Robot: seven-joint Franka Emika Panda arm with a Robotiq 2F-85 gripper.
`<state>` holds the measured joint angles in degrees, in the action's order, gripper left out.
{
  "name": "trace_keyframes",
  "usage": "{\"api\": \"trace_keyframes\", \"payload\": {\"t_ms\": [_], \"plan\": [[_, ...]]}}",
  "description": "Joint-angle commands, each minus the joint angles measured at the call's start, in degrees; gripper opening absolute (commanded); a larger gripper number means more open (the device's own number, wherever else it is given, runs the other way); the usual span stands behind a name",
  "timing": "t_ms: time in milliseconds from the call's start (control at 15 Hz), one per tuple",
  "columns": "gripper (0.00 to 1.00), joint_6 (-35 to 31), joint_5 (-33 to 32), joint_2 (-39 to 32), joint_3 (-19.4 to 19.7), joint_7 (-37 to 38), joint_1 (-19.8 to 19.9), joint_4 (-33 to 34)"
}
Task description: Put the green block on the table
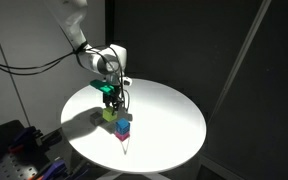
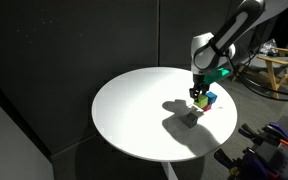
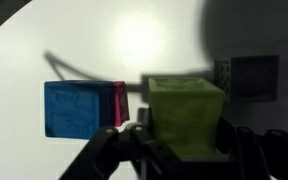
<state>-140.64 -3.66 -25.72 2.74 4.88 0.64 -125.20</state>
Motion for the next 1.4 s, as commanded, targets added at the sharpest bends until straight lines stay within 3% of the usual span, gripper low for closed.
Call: {"api": "trace_keyframes", "payload": {"t_ms": [0, 667, 733, 800, 933, 1067, 1333], "plan": [[0.27, -1.6, -0.5, -1.3, 0.9, 2.4, -1.0, 0.2], [0.27, -5.1, -0.7, -4.3, 2.1, 4.6, -2.2, 0.4], [0.61, -5.2, -0.8, -4.4, 2.3, 4.7, -2.3, 0.3], [0.78, -5.1, -0.9, -4.5, 2.4, 4.7, -2.4, 0.3], [0.93, -4.9, -0.9, -4.5, 2.6, 4.7, -2.5, 0.3], [1.00, -4.7, -0.8, -4.4, 2.7, 4.7, -2.4, 0.3], [1.00, -3.9, -0.9, -4.1, 3.1, 4.9, -2.5, 0.4]]}}
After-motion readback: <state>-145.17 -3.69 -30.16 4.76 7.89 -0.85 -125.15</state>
